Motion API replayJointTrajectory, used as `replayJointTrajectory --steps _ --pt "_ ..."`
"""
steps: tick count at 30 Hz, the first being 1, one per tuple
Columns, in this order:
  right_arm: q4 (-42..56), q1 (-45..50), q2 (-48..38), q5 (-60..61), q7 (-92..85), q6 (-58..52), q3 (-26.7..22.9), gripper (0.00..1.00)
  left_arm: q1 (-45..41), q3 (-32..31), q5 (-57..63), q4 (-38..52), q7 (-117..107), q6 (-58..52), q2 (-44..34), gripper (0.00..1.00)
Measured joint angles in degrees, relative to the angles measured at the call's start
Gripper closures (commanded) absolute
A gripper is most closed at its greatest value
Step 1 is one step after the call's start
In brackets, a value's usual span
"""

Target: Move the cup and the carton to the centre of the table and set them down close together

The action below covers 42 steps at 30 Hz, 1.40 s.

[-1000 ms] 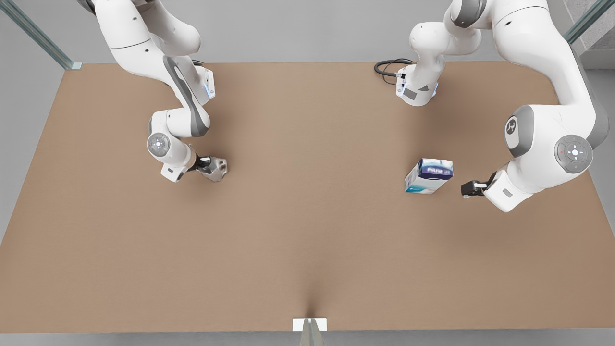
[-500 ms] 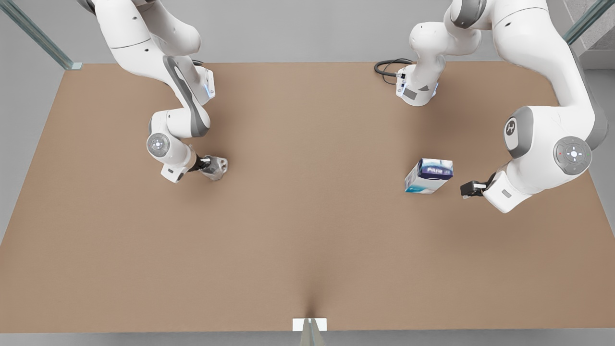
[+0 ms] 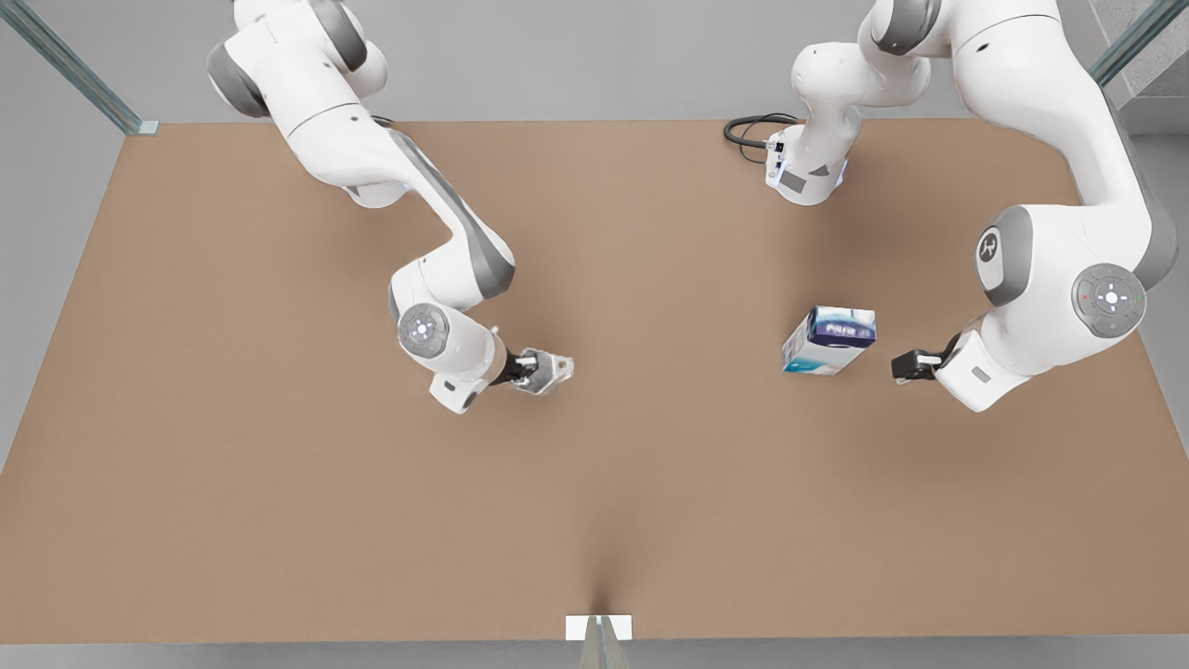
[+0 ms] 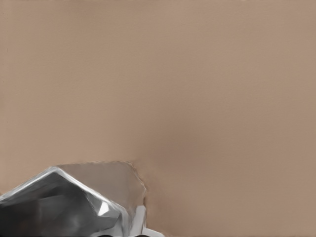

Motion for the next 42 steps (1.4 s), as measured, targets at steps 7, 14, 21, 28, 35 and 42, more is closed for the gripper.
replayJointTrajectory --steps 7,14,21,28,35,42 --pt "27.0 11.7 20.3 0.1 7.6 1.8 -9.5 0.79 0.0 0.0 0.0 0.0 -0.1 0.0 0.0 0.0" --pt "31.9 15.2 27.3 0.0 10.1 7.1 -11.8 0.79 -0.2 0.1 -0.7 -12.5 -26.6 6.1 -6.6 0.0" --pt "31.7 15.8 27.4 -0.2 10.3 7.1 -12.6 0.46 -0.1 0.2 -5.1 -31.4 -46.2 18.7 -16.8 0.0" --pt "31.3 16.0 27.1 -0.2 10.2 7.8 -12.7 0.42 -0.3 0.3 -6.9 -44.0 -59.8 26.0 -23.2 0.0" --pt "30.2 16.5 23.9 0.0 9.9 5.4 -13.5 0.43 -0.3 0.6 -9.8 -51.4 -69.4 29.1 -26.9 0.0" --pt "14.4 11.0 2.2 0.6 2.4 -0.9 -17.8 0.0 -0.3 0.7 -12.0 -55.7 -70.1 32.5 -27.3 0.0"
